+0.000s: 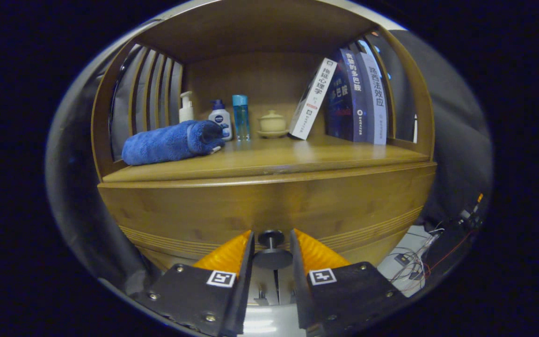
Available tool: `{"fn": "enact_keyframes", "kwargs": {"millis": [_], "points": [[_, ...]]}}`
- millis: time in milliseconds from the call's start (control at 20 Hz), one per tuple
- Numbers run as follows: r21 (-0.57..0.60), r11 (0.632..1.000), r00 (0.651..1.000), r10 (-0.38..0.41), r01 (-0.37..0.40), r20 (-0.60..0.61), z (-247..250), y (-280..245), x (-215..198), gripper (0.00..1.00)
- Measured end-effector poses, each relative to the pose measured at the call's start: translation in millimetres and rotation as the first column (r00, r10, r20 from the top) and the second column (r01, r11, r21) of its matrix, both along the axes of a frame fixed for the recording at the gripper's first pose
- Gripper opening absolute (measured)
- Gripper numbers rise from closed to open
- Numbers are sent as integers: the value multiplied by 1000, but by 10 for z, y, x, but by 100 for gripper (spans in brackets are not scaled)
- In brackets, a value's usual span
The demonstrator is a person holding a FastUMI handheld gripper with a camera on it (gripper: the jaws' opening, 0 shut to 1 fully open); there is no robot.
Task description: Pull open the drawer, take out the items inside it, and place them on the countertop above the cabinet.
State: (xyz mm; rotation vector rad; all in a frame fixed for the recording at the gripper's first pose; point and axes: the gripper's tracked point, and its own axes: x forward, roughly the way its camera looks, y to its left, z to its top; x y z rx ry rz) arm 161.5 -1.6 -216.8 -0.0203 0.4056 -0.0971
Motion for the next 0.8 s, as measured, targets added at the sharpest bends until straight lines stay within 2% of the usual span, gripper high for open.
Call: {"fn": "enact_keyframes", "kwargs": {"millis": [50, 150, 400, 800], "points": [[-8, 1000, 1000, 13, -13, -17, -5, 7, -22, 43], [-21, 1000, 1000, 13, -13, -9, -6, 5, -21, 34], [-65, 998, 1000, 0, 1, 10, 14, 2, -171, 34], [-24, 1000, 999, -12, 13, 39, 109, 38, -953, 34]]}}
